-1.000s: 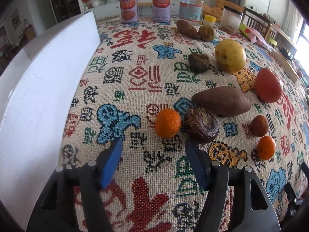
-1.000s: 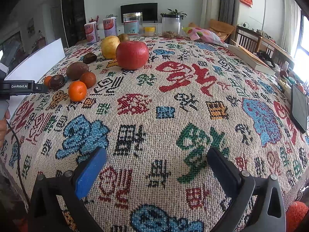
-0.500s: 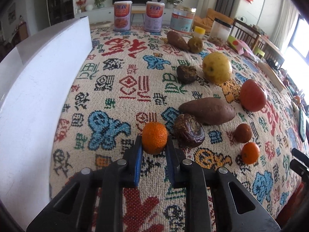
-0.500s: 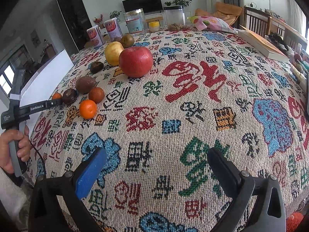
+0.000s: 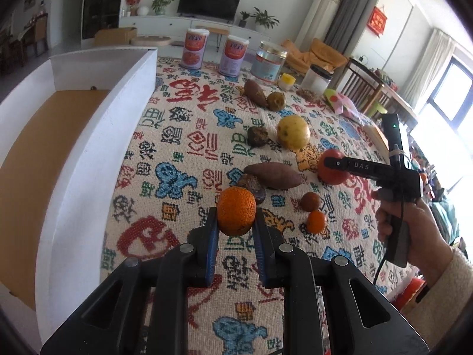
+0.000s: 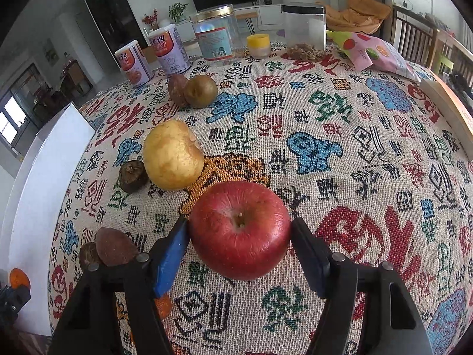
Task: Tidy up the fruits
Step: 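Carry the orange into the white box with the left tool while the right tool carries the red apple there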
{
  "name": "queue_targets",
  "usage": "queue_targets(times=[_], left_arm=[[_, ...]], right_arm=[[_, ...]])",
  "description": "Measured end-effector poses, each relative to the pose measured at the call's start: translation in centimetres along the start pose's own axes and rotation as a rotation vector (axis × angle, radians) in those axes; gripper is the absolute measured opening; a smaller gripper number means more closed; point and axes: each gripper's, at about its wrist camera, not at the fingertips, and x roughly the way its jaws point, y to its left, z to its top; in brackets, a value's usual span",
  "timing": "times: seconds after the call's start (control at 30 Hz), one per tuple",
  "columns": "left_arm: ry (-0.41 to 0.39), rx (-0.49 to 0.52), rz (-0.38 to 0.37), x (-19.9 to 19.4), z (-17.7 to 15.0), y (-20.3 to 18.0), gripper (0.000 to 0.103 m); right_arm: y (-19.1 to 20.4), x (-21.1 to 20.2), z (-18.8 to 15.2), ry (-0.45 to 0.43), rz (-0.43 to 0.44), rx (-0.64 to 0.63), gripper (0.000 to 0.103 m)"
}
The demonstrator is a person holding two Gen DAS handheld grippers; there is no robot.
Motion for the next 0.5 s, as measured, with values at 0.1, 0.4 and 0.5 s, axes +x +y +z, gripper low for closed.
queue_targets(times=[0.1,0.4,0.5], left_arm=[[-0.025,-0.036,-0.088,-2.9,-0.1,-0.6,0.021],[-0.108,-0.056,-0.167,-8.8,2.0,-0.2,0.021],[-0.145,-0.071,-0.13,-11.3,2.6,1.9,0.021]], right_arm=[[-0.9,-1.4,-0.7,0.02,0.018,0.03,0.069],[-1.4,-6.9,-0.5,-0.017,0.061,0.051,0.069],[1.0,-8.4,0.1,-0.03,0.103,0.021,0.069]])
